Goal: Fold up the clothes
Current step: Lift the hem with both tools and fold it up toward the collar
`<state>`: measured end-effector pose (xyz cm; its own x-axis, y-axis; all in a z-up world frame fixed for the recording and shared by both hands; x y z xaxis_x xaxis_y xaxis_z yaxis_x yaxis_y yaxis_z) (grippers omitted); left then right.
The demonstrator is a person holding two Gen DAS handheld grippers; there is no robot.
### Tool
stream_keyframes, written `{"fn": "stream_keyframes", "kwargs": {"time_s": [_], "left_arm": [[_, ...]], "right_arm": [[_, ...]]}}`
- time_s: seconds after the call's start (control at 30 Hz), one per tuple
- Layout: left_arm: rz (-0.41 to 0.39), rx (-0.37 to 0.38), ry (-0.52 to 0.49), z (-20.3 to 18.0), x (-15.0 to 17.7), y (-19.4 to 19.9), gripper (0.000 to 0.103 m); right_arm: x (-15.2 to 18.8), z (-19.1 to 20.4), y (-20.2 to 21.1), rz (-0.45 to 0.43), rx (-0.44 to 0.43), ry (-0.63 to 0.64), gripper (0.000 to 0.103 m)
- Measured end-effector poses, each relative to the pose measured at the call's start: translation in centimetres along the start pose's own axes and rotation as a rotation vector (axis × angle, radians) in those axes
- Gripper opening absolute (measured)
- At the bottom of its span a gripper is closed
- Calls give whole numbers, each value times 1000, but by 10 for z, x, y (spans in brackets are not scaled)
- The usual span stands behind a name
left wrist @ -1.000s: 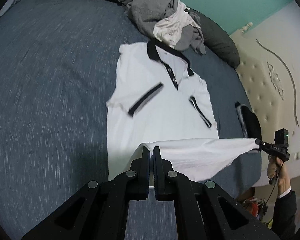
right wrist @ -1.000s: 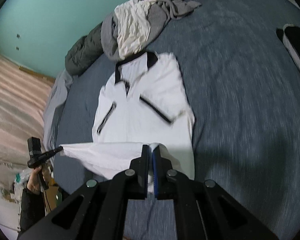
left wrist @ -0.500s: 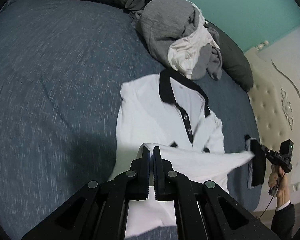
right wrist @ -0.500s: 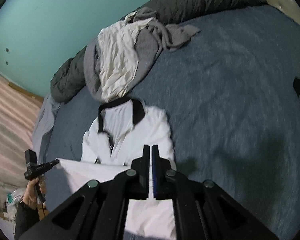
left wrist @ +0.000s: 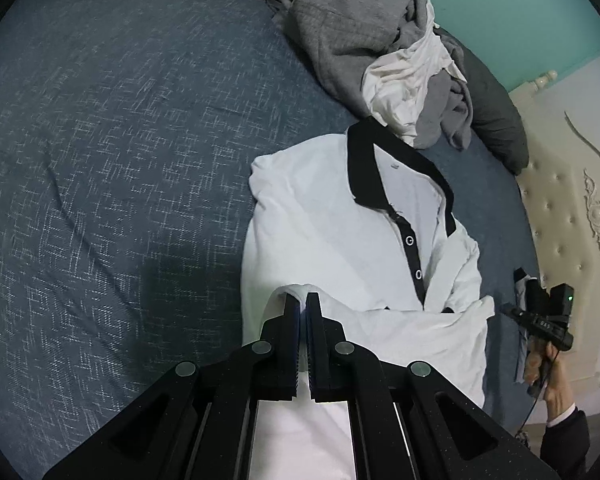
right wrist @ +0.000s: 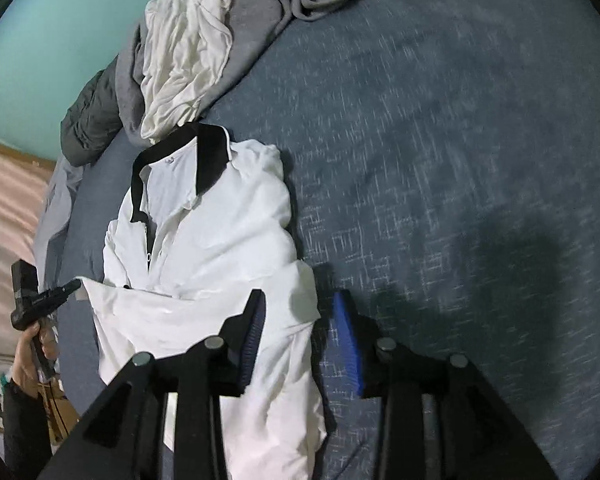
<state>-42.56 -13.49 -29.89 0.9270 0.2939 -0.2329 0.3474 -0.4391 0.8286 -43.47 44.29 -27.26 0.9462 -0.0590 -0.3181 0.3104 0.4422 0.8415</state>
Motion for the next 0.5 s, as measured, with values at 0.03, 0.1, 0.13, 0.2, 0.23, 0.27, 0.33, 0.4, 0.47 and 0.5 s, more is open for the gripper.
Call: {"fn": "stream_keyframes", "kwargs": {"time_s": [0.03,0.1,0.13,0.2,0.23,0.27,0.33,0.4,0.47,0.5], "left_arm": [[2,-2,-1,1,1,-1,3],[5,-7,-3,4,2,-4,3],[7,-9,-4,6,3,-5,3],[6,-9,-2,7,3,-5,3],[5,-8,0,7,3,-5,3],[5,-6,0,7,3,-5,3],[4,-4,-5,6,4,-4,3],[4,-19,-17,5,6,-2,3],[-1,-26,-27,4,6,3,3],[-6,-24,-32,3,6,7,3]], "right_arm": [[1,0,-3,-2,-5,0,36],[1,2,-6,-4,-7,8,36],[0,4,-9,-3,-4,15,36],[0,8,-16,9,7,30,33],[0,9,-19,20,13,40,21],[1,11,-22,28,15,50,13],[2,15,-21,19,15,66,3],[2,18,-14,-6,-2,70,2],[0,20,-2,-31,-12,74,2],[-2,22,5,-43,-22,79,2]]}}
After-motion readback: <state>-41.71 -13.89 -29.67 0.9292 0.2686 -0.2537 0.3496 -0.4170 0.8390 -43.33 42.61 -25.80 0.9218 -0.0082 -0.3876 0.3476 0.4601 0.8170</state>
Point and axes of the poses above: each gripper's, at about its wrist camera, not at the fingertips, and y roughly against the way its jaws point, z to its left, x to its underside, the point moved 1 cm from there along -y, roughly the way its jaws point, and after that the axes turned 7 degrees about y, right-handed, at the moved point
